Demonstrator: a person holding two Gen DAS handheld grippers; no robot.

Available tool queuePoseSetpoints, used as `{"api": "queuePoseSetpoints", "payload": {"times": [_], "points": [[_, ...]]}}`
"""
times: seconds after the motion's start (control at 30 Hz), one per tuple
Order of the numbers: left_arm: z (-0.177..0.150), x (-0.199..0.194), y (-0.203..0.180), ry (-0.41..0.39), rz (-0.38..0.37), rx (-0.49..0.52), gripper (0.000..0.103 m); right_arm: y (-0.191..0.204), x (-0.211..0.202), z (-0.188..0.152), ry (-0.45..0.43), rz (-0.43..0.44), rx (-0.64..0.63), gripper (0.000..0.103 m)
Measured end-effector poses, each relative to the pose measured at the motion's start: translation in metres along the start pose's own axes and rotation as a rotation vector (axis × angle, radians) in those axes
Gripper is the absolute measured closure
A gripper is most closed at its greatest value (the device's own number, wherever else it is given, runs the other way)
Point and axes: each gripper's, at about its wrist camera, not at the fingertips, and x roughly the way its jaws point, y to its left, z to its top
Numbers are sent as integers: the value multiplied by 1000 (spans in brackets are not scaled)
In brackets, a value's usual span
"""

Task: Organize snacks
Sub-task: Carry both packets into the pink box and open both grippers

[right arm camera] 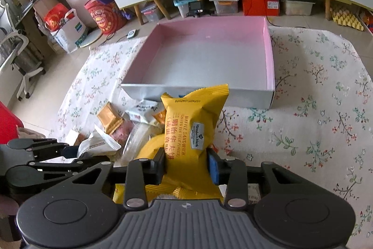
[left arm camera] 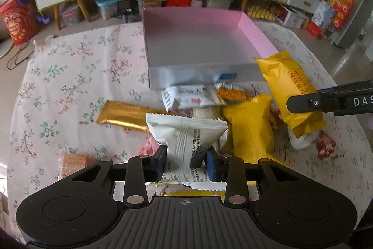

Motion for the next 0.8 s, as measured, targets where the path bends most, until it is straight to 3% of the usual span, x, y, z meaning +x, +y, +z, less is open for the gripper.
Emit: {"api": "queuePoseSetpoints", "payload": {"times": [0.3,0.57,0.8], "points": [[46,7,-9,-97,43,-41,71,-2,2,34,-85,1,13,91],[91,48,-12,-146,88,-1,71,-23,30,59,-146,33,74,91],[109,84,-13,-149,146,-5,71,-48,48,70,-187,23,129,91]]}}
